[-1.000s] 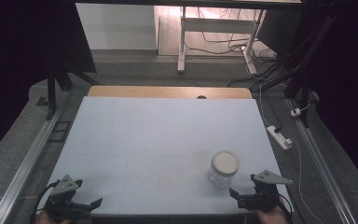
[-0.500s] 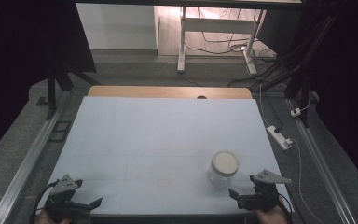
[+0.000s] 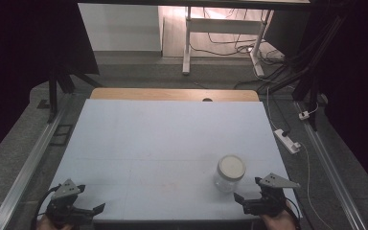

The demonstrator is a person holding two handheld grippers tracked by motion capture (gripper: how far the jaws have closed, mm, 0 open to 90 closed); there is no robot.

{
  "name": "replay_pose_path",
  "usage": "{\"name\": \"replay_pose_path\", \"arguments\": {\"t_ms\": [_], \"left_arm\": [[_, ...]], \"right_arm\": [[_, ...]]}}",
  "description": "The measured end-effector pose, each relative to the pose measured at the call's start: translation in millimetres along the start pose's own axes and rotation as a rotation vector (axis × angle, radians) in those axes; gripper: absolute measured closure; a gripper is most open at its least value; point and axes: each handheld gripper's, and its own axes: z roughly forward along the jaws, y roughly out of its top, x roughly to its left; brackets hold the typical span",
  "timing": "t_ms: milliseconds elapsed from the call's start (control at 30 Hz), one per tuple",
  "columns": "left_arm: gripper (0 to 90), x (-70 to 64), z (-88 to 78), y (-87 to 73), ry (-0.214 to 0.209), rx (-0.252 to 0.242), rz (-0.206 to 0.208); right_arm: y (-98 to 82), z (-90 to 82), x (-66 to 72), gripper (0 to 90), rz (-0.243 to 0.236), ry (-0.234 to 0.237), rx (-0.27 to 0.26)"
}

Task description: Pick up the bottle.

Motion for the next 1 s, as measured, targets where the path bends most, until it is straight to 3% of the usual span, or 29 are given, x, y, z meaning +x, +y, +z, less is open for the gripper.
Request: {"name": "replay_pose_path", "arguments": {"t_ms": [300,667,833,1000], "left_arm": [[0.0,0.5,-0.2,-0.1,-0.006,-0.002,-0.001],[0.0,1.4,-0.3,-0.1,-0.014,-0.002,-0.005],[0.0,1.2,-0.1,0.0,-0.014,-0.001,-0.004],[0.0,1.2,0.0,0.0,-0.016,0.000,-0.003]], "right_arm": [[5.3,3.2,0.2,0.0,-0.030,0.053,-0.020],[13.6,12.2,5.6,0.0,-0.059,0.072,-0.023],[16.1,16.8,5.3,0.0,-0.042,0.074,-0.009],[19.3,24.5,6.6,0.0,-0.070,0.038,0.004]]}}
